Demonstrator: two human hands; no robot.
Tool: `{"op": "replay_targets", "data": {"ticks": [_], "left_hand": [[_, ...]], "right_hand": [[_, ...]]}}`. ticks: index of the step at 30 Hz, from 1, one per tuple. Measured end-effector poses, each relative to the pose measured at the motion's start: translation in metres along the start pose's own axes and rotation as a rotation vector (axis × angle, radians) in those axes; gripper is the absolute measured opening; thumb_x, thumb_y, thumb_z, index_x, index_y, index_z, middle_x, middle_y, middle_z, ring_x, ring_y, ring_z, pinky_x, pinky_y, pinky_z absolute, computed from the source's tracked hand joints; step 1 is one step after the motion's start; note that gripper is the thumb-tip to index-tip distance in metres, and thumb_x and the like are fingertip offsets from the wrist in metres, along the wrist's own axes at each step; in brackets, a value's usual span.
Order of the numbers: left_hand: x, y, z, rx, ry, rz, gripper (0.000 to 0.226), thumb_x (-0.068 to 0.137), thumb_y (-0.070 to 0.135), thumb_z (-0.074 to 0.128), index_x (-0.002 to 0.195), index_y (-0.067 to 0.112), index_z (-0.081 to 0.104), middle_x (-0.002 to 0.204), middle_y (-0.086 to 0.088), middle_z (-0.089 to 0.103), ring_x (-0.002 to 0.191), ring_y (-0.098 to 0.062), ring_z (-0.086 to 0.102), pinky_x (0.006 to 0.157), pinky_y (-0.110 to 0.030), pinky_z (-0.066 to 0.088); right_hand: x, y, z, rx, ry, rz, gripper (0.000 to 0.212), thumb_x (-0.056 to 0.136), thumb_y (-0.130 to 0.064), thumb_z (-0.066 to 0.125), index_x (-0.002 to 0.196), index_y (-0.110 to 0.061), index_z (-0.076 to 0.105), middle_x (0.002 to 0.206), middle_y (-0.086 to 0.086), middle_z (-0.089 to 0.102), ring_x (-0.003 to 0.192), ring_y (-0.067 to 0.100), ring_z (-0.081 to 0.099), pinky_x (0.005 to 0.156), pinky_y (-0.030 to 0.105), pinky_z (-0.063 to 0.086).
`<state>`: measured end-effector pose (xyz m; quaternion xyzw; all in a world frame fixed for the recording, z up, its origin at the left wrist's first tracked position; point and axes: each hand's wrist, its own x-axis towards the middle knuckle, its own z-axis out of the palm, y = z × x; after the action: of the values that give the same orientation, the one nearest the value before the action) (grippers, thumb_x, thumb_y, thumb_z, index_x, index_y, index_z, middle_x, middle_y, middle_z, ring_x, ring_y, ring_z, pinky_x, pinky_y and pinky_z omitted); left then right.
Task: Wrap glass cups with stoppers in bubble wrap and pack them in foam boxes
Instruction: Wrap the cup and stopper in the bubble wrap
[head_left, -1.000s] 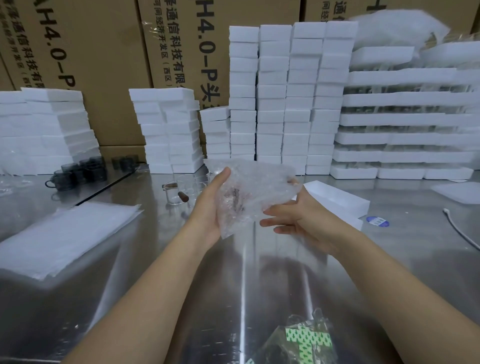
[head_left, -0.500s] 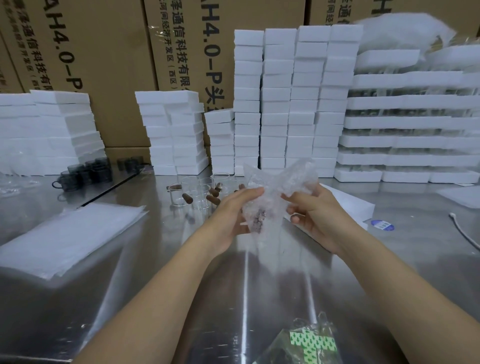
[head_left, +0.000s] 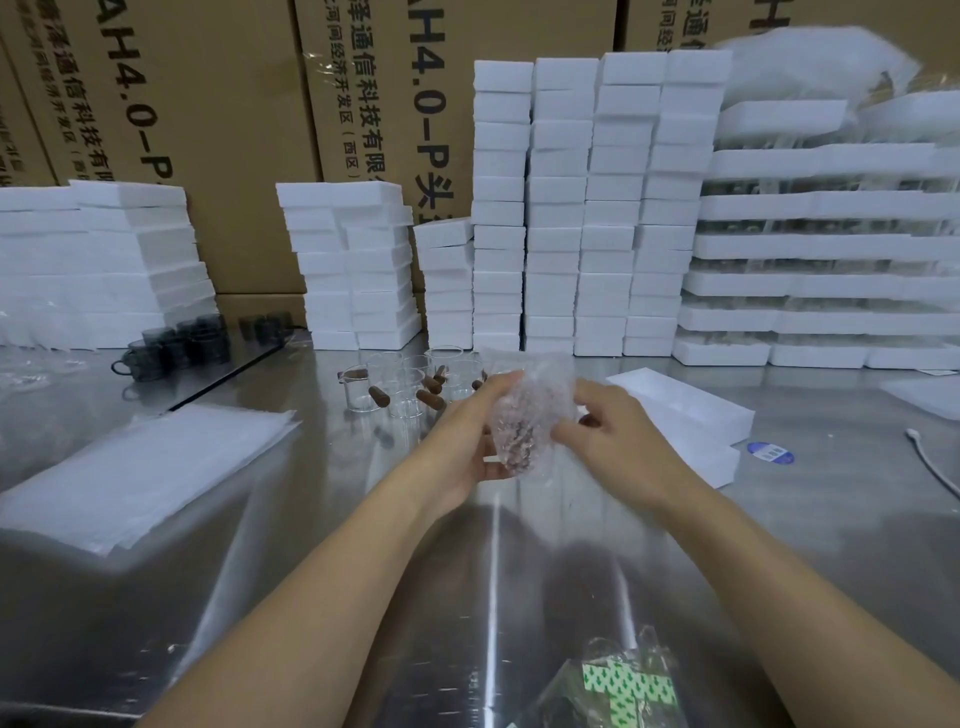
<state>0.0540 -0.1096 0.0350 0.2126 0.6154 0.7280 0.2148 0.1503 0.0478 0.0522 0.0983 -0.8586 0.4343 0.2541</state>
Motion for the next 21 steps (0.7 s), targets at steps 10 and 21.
{"op": "replay_targets", "data": {"ticks": [10, 21], "left_hand": [[-0.004, 0.003, 0.005, 0.055, 0.06, 0.087, 0.049, 0.077, 0.069, 0.077, 0.105, 0.03, 0.085, 0.111, -0.008, 0.083, 0.096, -0.028, 0.08, 0.072, -0.034, 0.061], [-0.007, 0.004, 0.01, -0.123, -0.02, 0.026, 0.062, 0.065, 0.062, 0.086, 0.113, 0.023, 0.082, 0.112, -0.01, 0.08, 0.092, -0.024, 0.077, 0.067, -0.034, 0.062]], "right_hand": [[0.0, -0.001, 0.0, 0.195, -0.044, 0.15, 0.046, 0.102, -0.064, 0.051, 0.081, -0.035, 0.08, 0.083, -0.011, 0.075, 0.072, -0.004, 0.062, 0.075, 0.016, 0.044], [0.007, 0.007, 0.005, 0.253, 0.319, 0.091, 0.02, 0.094, -0.025, 0.077, 0.1, -0.028, 0.058, 0.098, 0.0, 0.07, 0.066, 0.014, 0.059, 0.058, 0.021, 0.045]]}}
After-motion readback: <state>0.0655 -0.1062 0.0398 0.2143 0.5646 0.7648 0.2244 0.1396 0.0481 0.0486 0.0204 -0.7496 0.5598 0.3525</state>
